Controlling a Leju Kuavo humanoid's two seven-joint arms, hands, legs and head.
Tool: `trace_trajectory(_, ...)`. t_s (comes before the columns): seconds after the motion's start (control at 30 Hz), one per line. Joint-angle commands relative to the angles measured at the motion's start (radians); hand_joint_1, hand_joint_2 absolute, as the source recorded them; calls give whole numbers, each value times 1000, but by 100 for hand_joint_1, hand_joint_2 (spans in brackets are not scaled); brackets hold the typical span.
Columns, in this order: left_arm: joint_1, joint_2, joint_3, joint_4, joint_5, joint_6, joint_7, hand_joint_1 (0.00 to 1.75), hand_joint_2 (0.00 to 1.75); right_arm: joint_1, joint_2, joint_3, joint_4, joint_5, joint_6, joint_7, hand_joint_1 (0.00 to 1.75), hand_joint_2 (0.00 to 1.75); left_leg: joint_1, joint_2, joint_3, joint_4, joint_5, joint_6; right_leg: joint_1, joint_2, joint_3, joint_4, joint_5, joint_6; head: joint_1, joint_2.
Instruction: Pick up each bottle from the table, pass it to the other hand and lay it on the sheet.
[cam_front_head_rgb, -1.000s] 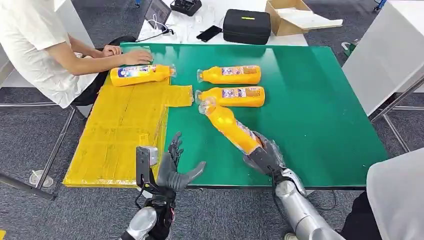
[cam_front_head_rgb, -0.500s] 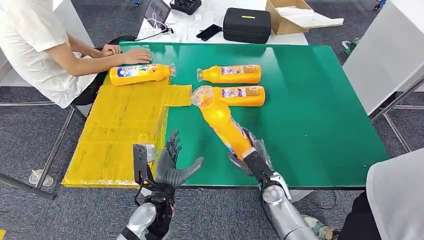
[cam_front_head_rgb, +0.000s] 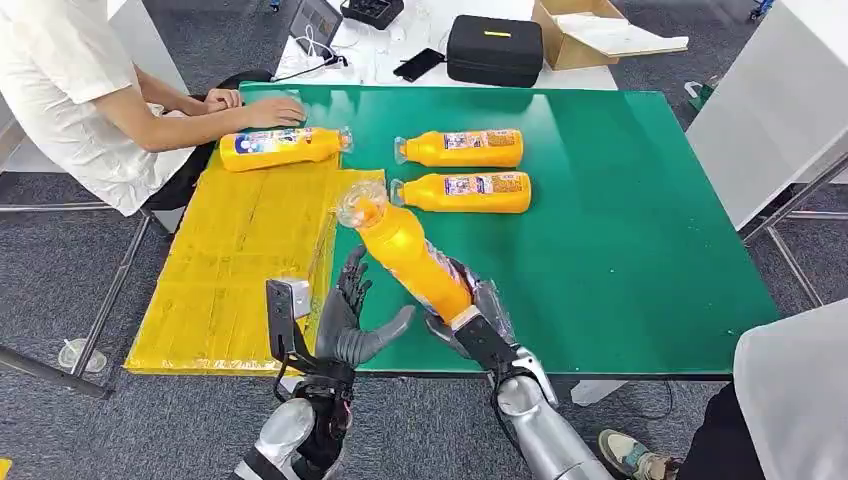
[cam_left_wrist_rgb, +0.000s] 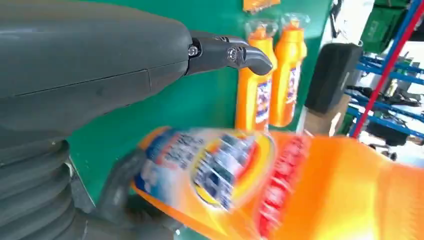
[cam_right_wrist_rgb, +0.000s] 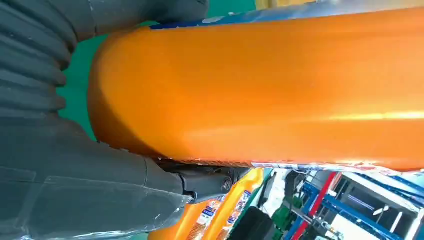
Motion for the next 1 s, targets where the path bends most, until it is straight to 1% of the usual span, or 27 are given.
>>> trace_trajectory(0.03, -13, 45, -49, -76, -18, 9, -16, 0, 175, -42, 8, 35, 122, -21, 2, -10, 175, 175, 0, 1, 3, 0, -1, 0, 0, 0, 3, 0, -1, -1, 0, 0)
trace_trajectory(0.1, -7, 52, -62, -79, -18, -1, 1, 0, 175, -42, 5, 30, 128, -22, -8, -12, 175, 175, 0, 1, 3, -1, -1, 0, 0, 0, 2, -1, 0, -1, 0, 0)
trace_trajectory(0.17, -5, 53, -63, -79, -17, -1, 0, 0, 175, -43, 4, 30, 129, -23, -8, -12, 175, 175, 0, 3, 8, -1, -3, 1, 1, 1, 7, -1, -2, -3, 0, 0)
trace_trajectory(0.2, -5, 53, -63, -79, -17, -1, 0, 0, 175, -43, 4, 30, 129, -23, -8, -12, 175, 175, 0, 1, 3, -1, -1, 0, 0, 0, 3, -1, -1, -1, 0, 0)
trace_trajectory(0.23, -5, 53, -63, -79, -17, -1, 0, 0, 175, -43, 4, 30, 129, -23, -8, -12, 175, 175, 0, 2, 6, -1, -2, 1, 0, 1, 5, -1, -1, -2, 0, 0)
trace_trajectory(0.33, -5, 53, -63, -79, -17, -1, 0, 0, 175, -43, 4, 30, 129, -23, -8, -12, 175, 175, 0, 1, 2, -1, -1, 0, 0, 0, 2, -1, 0, -1, 0, 0)
trace_trajectory(0.4, -8, 55, -73, -73, -16, -12, 7, 0, 175, -50, 3, 33, 136, -7, -31, -12, 175, 175, 0, 2, 8, -1, -3, 1, 1, 0, 7, -1, -2, -3, 0, 0)
trace_trajectory(0.5, -17, 45, -76, -42, -14, -2, 13, 0, 175, -60, 8, 48, 147, 12, -39, -15, 175, 175, 0, 2, 3, -1, -1, 0, 0, 1, 2, -1, 0, -1, 0, 0)
trace_trajectory(0.6, -48, 26, -66, 19, -10, 26, 16, 0, 175, -68, 22, 101, 148, 84, -92, -14, 175, 175, 0, 3, 6, -1, -2, 0, 0, 1, 5, -1, -1, -2, 0, 0)
trace_trajectory(0.7, -68, 17, -59, 68, -11, 46, 27, 0, 175, -70, 23, 151, 126, 143, -136, -3, 175, 175, 0, 2, 5, -1, -1, 0, 0, 1, 4, -1, -1, -2, 0, 0)
trace_trajectory(0.8, -73, 14, -51, 104, -10, 53, 22, 0, 175, -55, 14, 196, 77, 168, -151, 4, 175, 175, 0, 1, 2, -1, 0, 0, 0, 0, 1, -1, 0, -1, 0, 0)
trace_trajectory(0.83, -71, 12, -45, 109, -8, 58, 15, 0, 175, -46, 13, 209, 59, 161, -142, 15, 175, 175, 0, 2, 5, -1, -1, 0, 1, 0, 4, -1, -1, -2, 0, 0)
trace_trajectory(0.9, -71, 10, -43, 111, -6, 58, 14, 0, 175, -38, 17, 212, 53, 150, -132, 19, 175, 175, 0, 1, 2, 0, 0, 0, 0, 0, 2, 0, 0, -1, 0, 0)
trace_trajectory(0.93, -72, 8, -41, 111, -7, 63, 6, 0, 175, -28, 19, 208, 35, 104, -92, 7, 175, 175, 0, 2, 5, 0, -2, 0, 1, 0, 4, -1, -1, -2, 0, 0)
trace_trajectory(1.0, -73, 8, -41, 111, -7, 63, 6, 0, 175, -27, 21, 212, 33, 105, -91, 7, 175, 175, 0, 0, 2, 0, 0, 0, 0, -1, 2, 0, -1, -1, 0, 0)
